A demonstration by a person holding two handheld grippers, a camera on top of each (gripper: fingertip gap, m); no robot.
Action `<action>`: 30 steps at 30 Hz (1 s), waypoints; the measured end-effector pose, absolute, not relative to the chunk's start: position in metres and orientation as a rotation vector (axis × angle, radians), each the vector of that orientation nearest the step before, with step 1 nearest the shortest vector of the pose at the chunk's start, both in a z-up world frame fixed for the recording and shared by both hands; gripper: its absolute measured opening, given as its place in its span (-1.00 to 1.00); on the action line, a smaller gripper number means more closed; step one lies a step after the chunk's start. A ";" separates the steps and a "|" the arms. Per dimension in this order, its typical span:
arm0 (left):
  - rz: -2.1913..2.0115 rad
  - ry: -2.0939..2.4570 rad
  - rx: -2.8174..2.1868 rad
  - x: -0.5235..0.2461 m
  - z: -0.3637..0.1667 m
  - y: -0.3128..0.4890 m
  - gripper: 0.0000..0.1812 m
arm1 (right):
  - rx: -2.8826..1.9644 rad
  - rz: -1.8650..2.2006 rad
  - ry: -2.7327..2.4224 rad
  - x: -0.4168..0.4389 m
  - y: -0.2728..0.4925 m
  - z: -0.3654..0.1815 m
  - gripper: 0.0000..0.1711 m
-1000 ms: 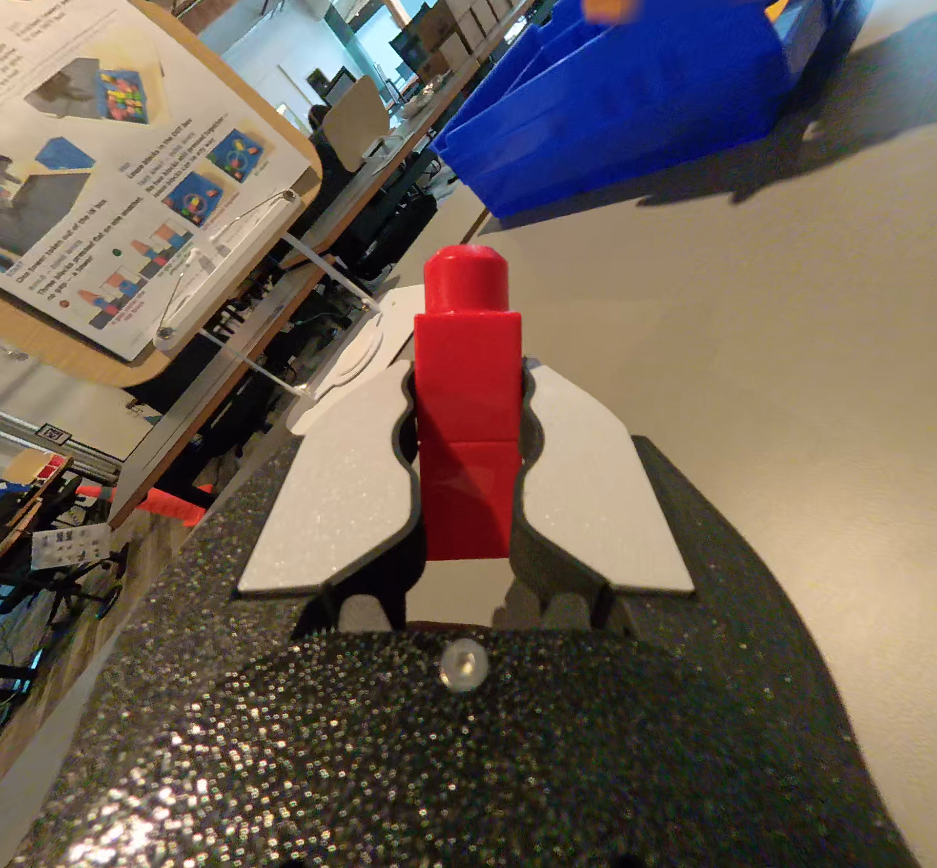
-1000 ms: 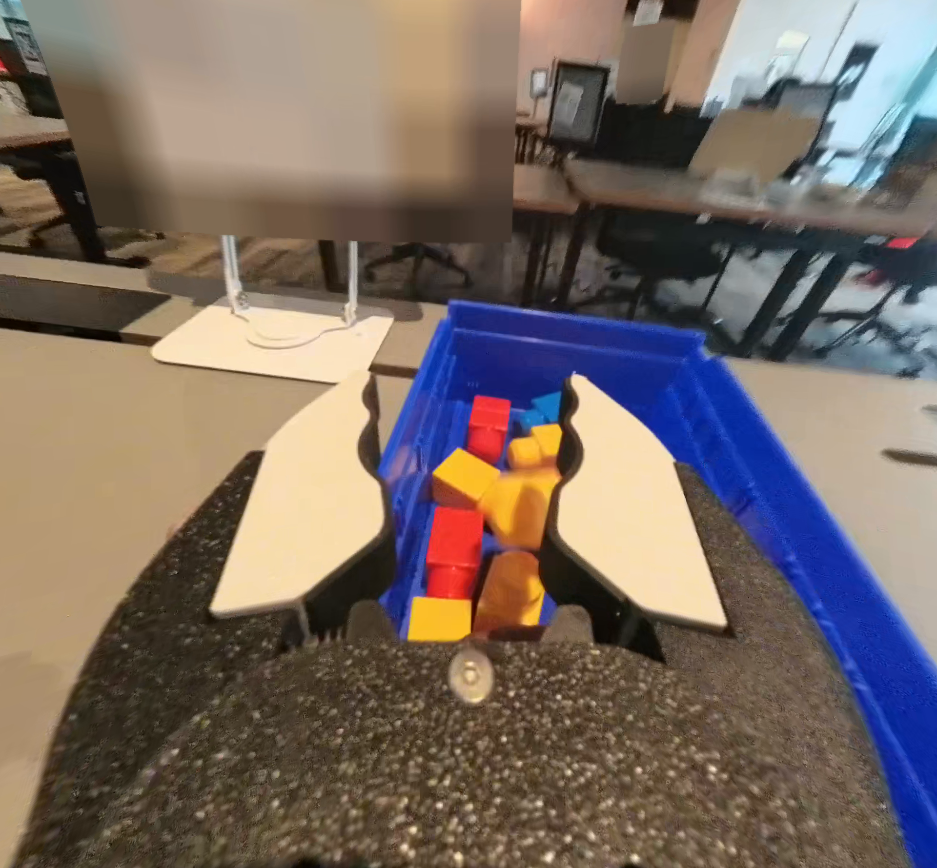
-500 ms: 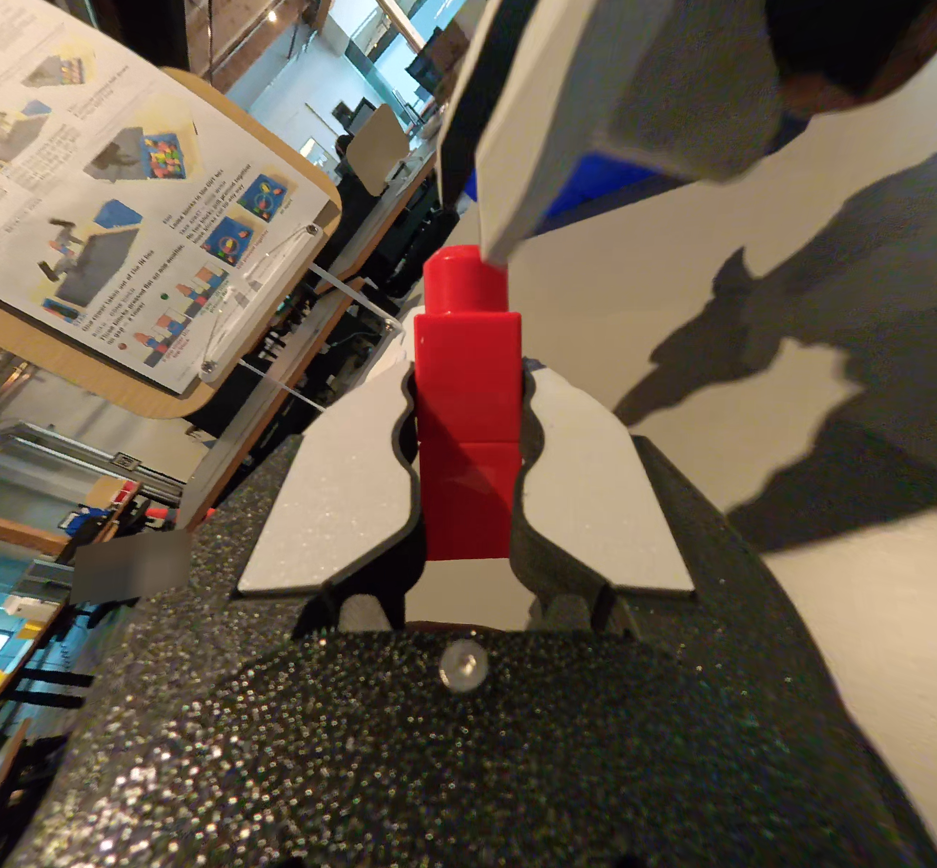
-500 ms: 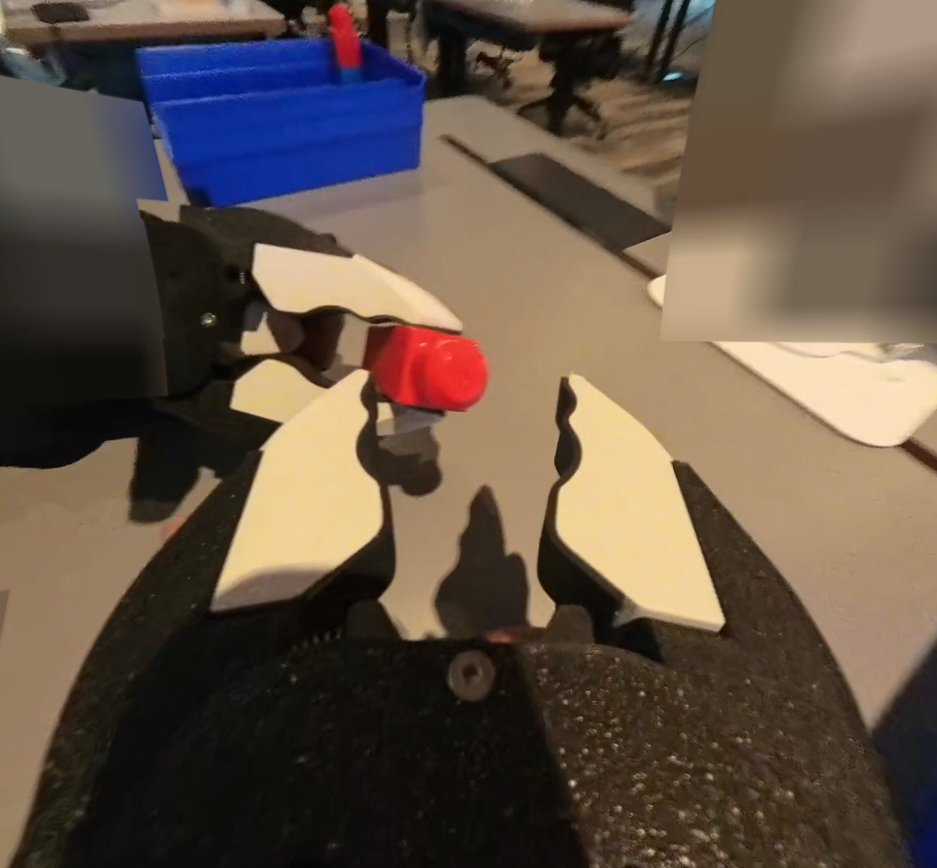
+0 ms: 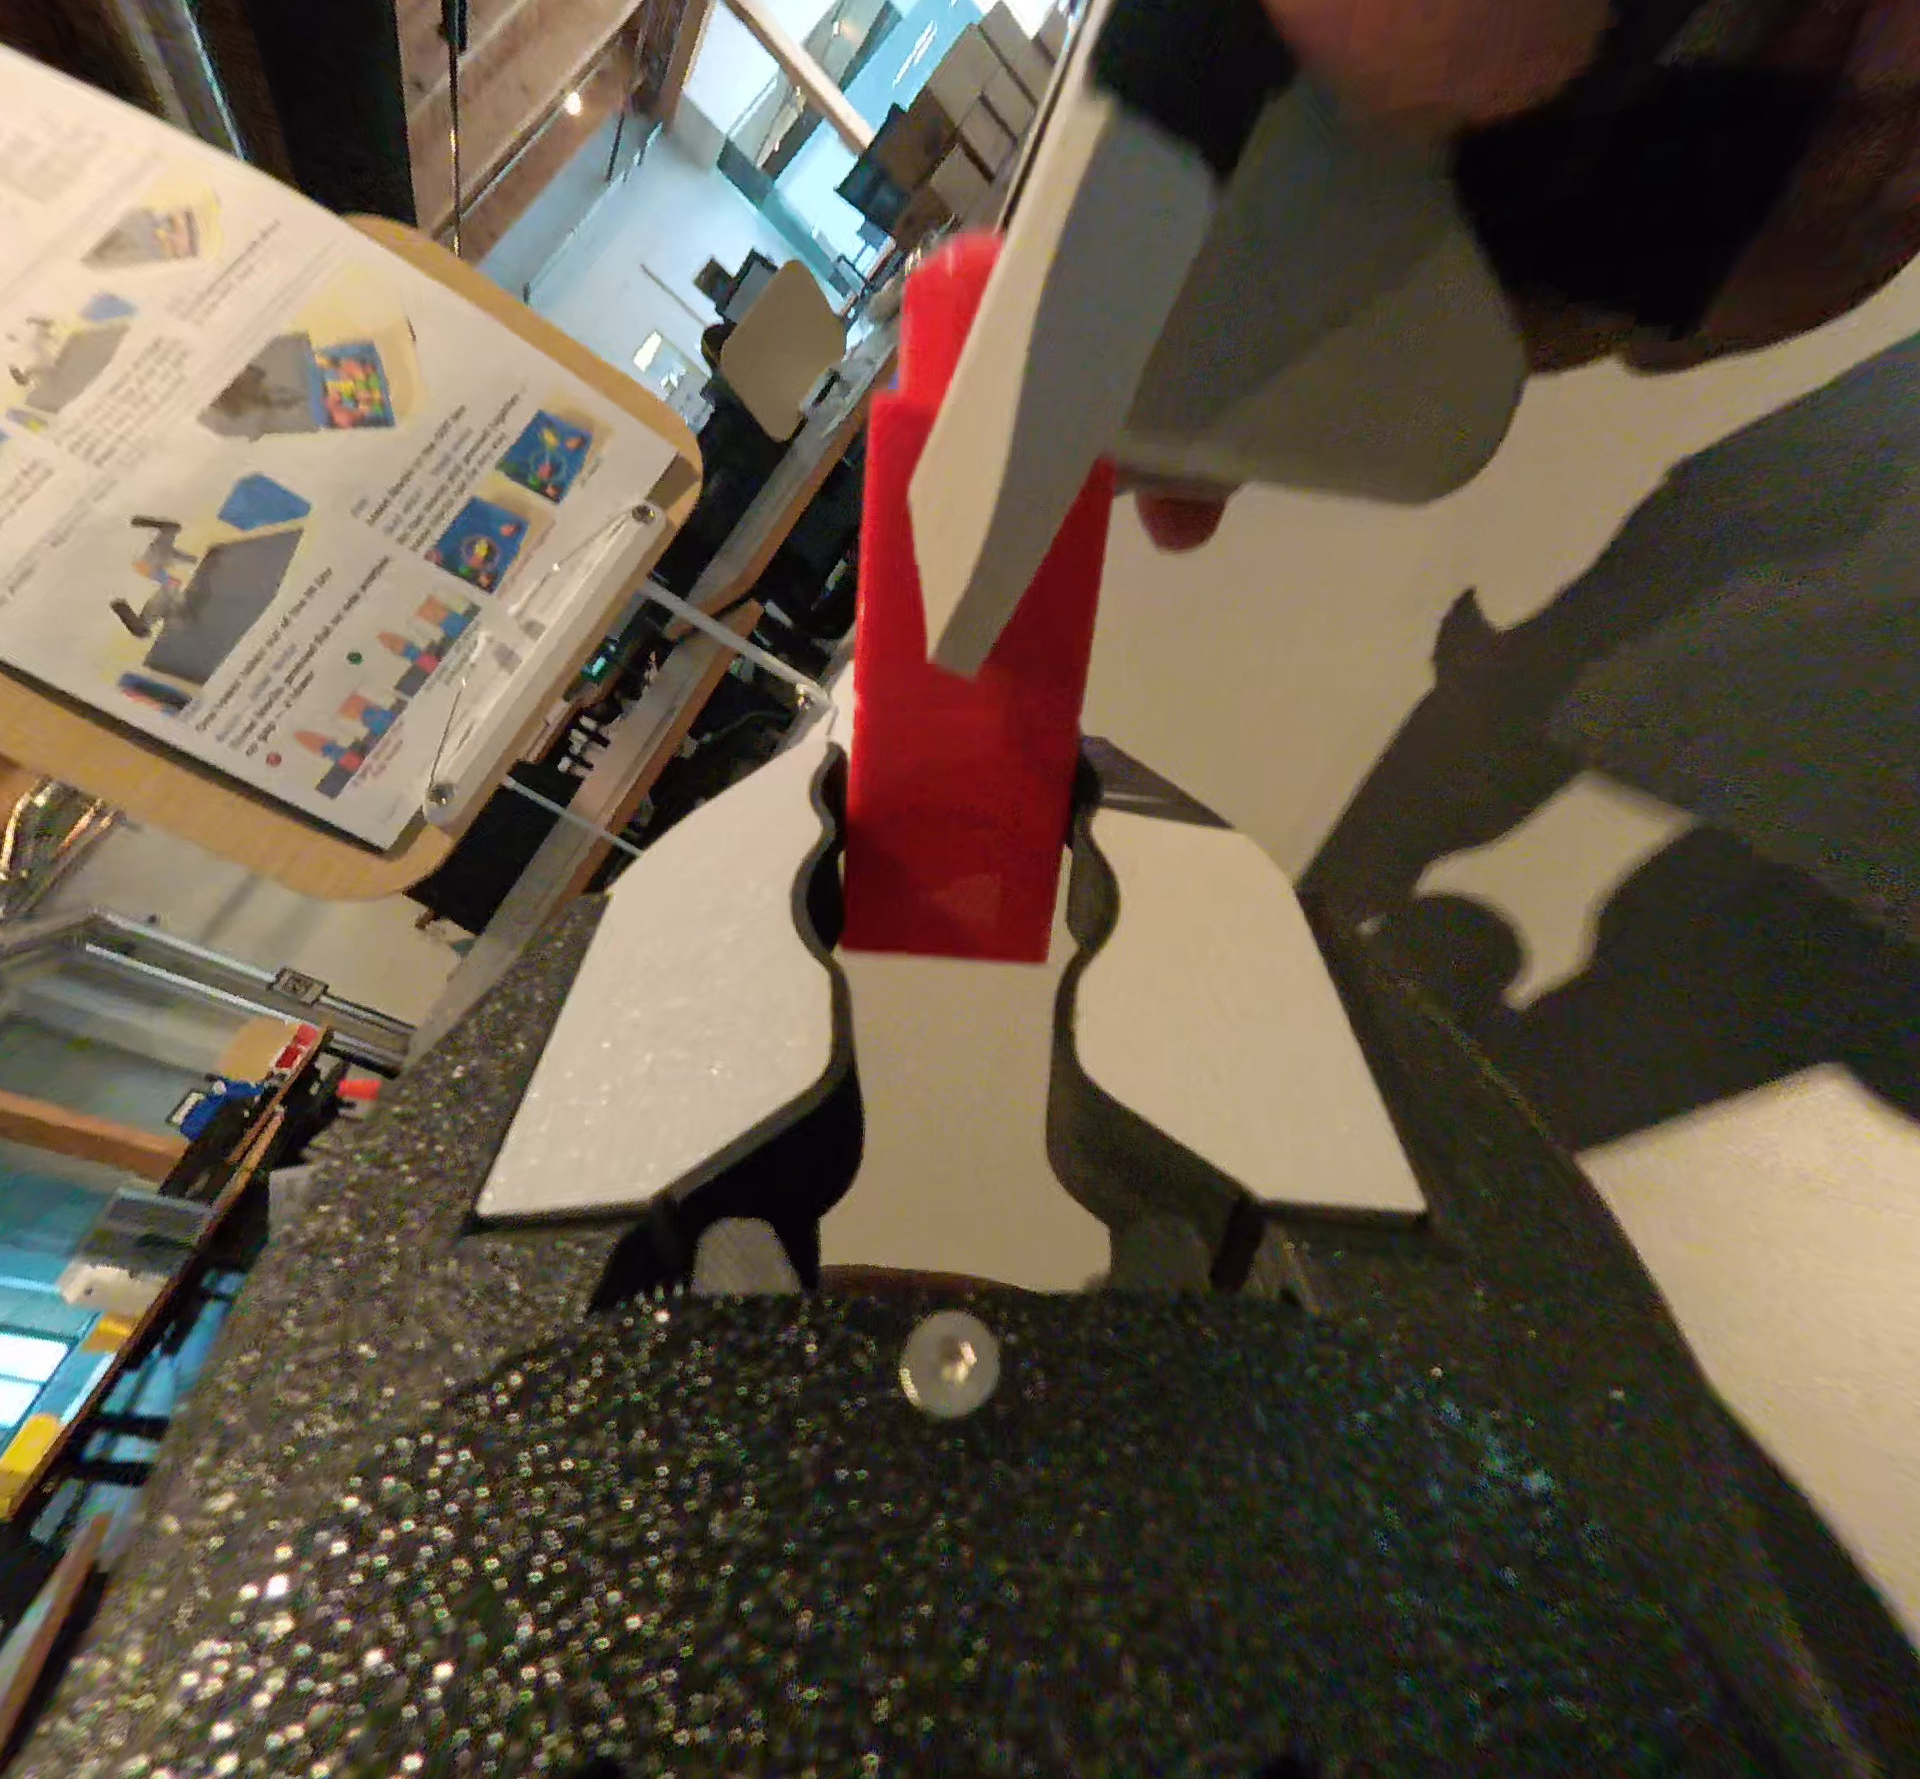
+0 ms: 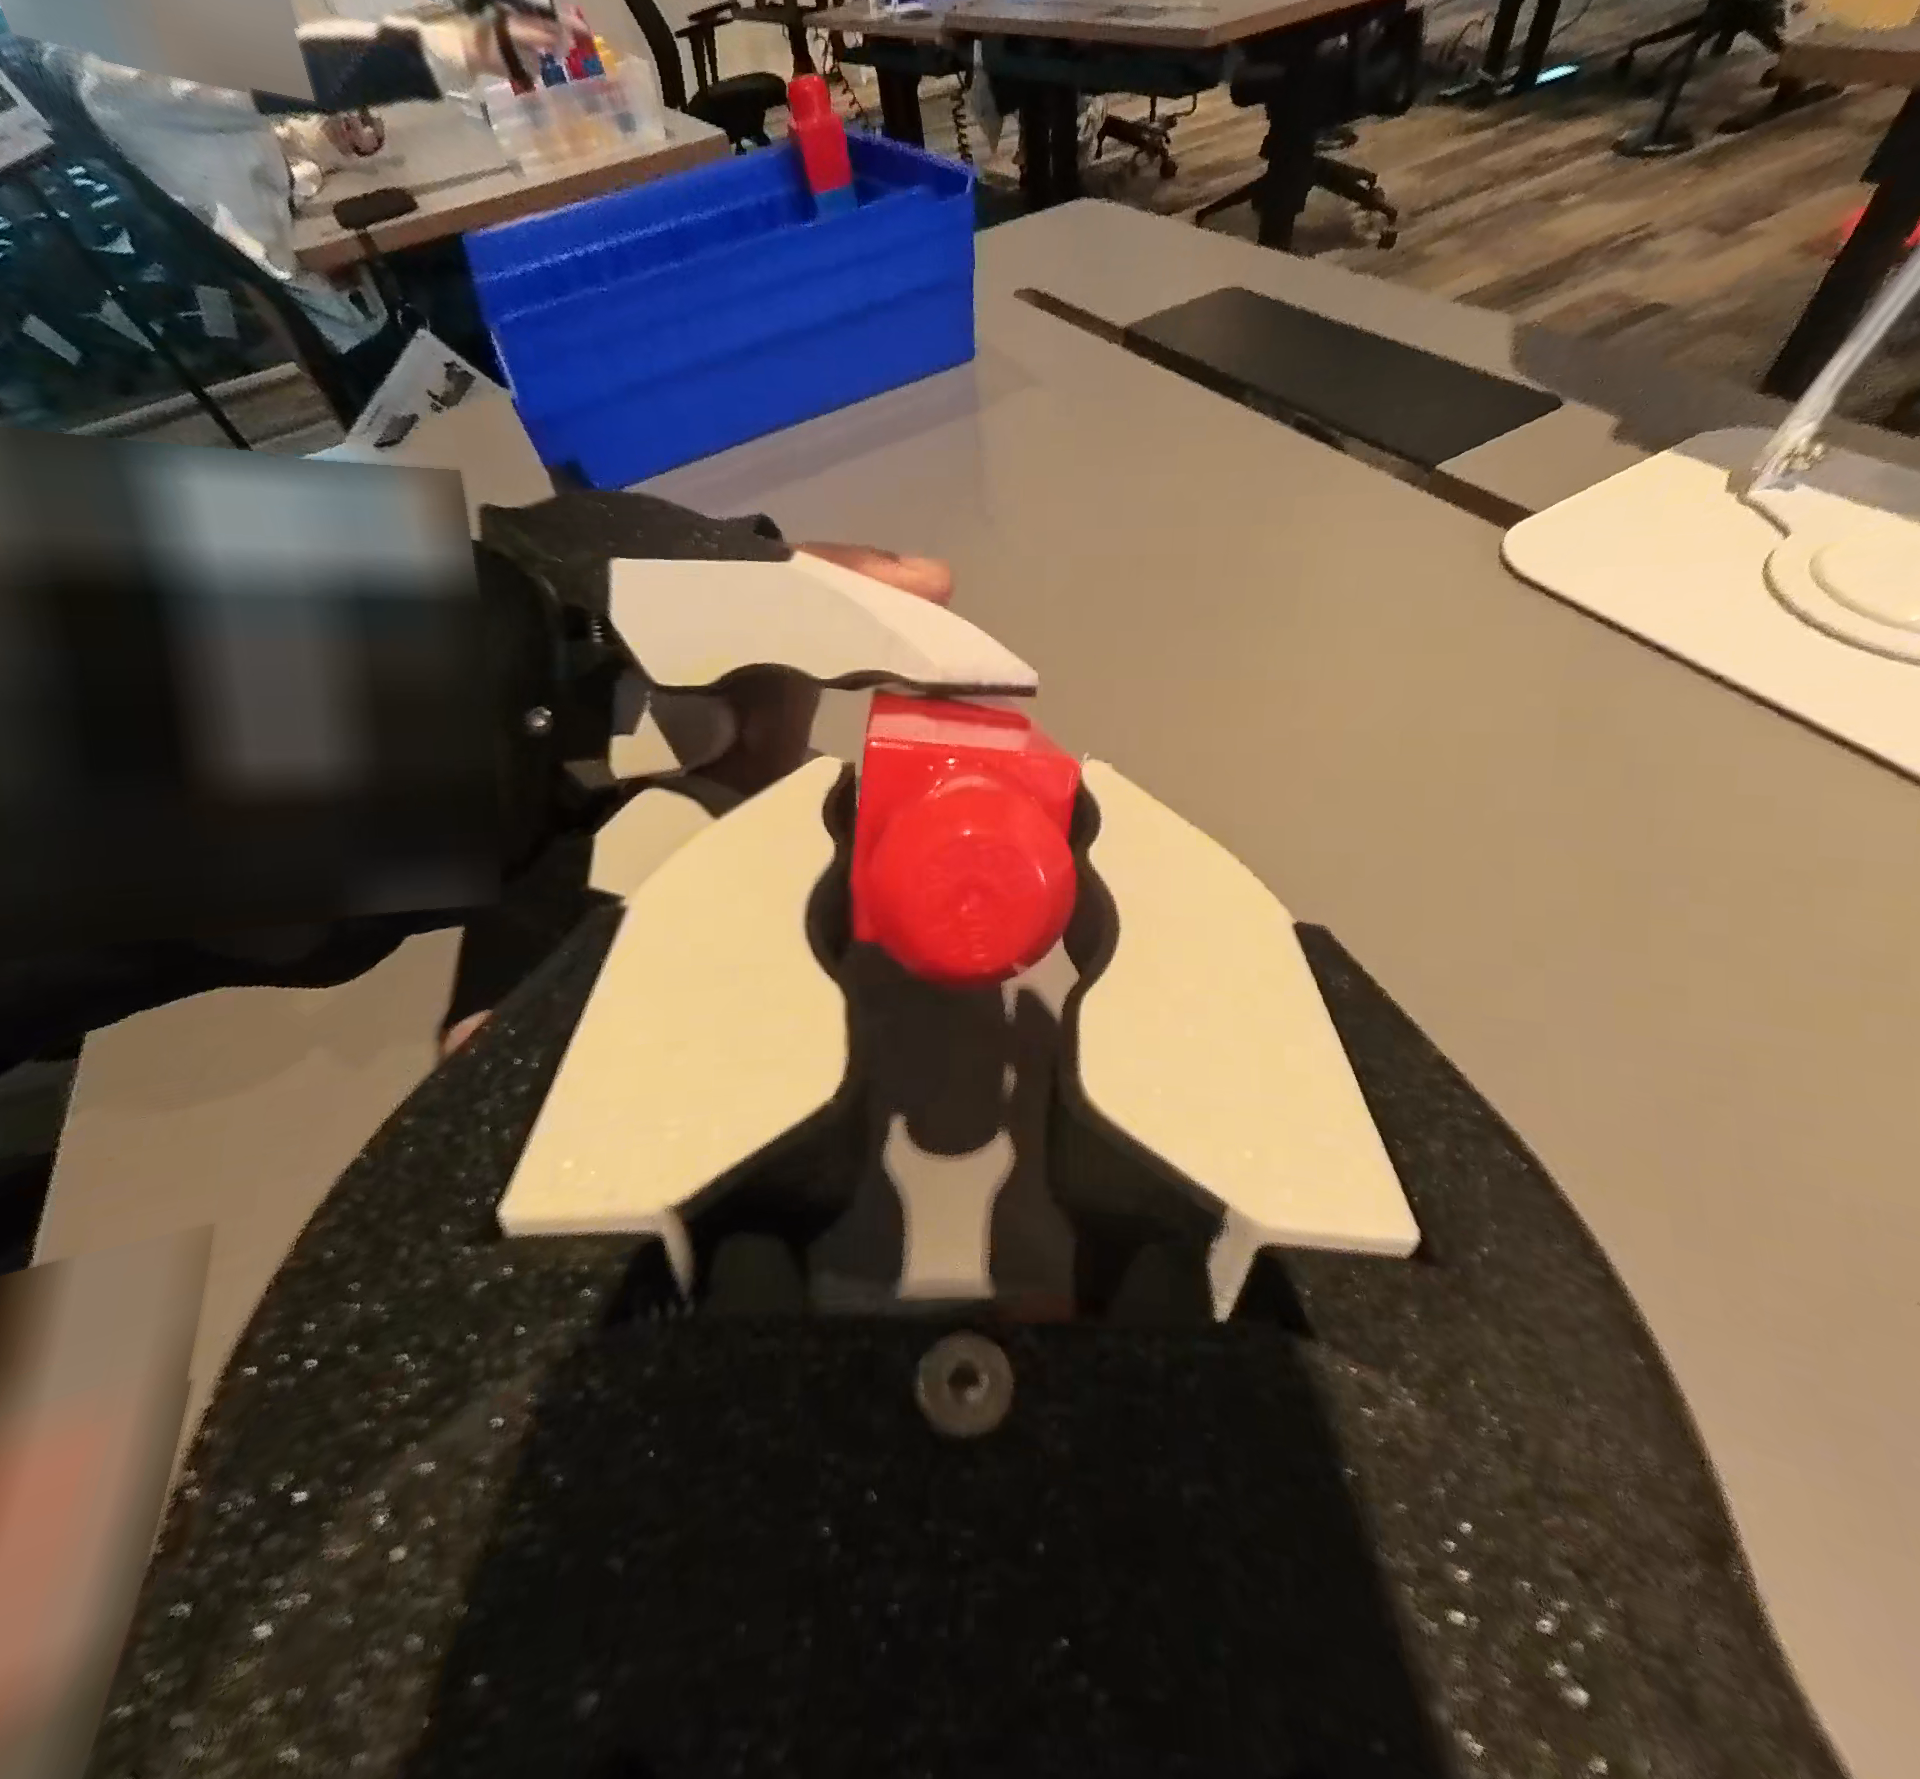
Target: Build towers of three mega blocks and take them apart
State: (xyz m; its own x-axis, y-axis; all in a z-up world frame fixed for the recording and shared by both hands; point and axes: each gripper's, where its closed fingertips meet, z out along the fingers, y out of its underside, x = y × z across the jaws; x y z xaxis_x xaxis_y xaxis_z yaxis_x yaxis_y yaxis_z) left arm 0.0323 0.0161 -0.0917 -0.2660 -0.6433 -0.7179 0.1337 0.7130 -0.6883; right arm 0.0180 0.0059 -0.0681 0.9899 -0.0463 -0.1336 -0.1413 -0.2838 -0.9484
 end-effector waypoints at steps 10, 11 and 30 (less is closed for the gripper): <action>-0.878 1.741 -0.409 0.027 -0.090 0.012 -0.61 | -1.771 0.201 0.113 0.006 0.005 -0.051 -0.57; -0.919 1.739 -0.415 0.025 -0.088 0.010 -0.60 | -1.745 0.242 0.125 0.006 0.004 -0.047 -0.58; -1.086 1.776 -0.560 0.029 -0.094 0.008 -0.61 | -0.913 -1.058 0.332 0.116 -0.206 0.108 -0.58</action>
